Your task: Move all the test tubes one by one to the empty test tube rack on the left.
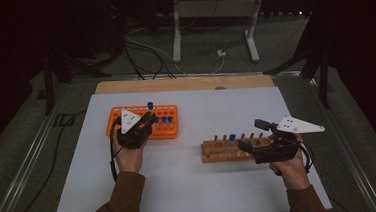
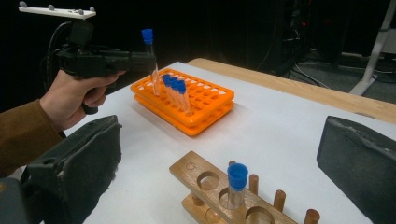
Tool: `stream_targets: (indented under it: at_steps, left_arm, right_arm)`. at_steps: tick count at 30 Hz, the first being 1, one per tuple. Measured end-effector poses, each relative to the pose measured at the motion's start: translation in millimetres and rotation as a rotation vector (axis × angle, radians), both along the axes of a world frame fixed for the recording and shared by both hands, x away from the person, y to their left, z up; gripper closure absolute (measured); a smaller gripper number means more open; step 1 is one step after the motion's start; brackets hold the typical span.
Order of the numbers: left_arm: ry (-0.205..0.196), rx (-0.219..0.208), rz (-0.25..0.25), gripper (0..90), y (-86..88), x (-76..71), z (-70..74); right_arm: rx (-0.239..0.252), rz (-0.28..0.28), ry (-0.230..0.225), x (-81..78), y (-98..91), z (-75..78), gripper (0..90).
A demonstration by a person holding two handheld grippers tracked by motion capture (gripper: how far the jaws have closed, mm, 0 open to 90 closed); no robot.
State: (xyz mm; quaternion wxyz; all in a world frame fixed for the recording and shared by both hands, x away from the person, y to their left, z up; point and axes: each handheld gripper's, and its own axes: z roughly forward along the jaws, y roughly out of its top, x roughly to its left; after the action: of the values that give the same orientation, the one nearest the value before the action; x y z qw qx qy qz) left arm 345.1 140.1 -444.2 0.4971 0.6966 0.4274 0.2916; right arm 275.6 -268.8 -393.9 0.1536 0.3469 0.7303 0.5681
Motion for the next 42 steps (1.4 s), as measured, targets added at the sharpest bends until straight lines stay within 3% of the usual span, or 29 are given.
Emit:
stream_targets:
  at_steps: [25,42]
  left_arm:
    - [0.048,0.029,0.078,78.4,4.0,15.7,-18.7]
    - [0.076,0.031,0.083,78.3,-0.2,21.5,-33.7]
  right_arm:
    - [0.003,0.004,-0.008,-0.5,0.2,0.4,0.1]
    - [0.002,0.0,-0.012,-0.9,-0.2,0.3,0.1]
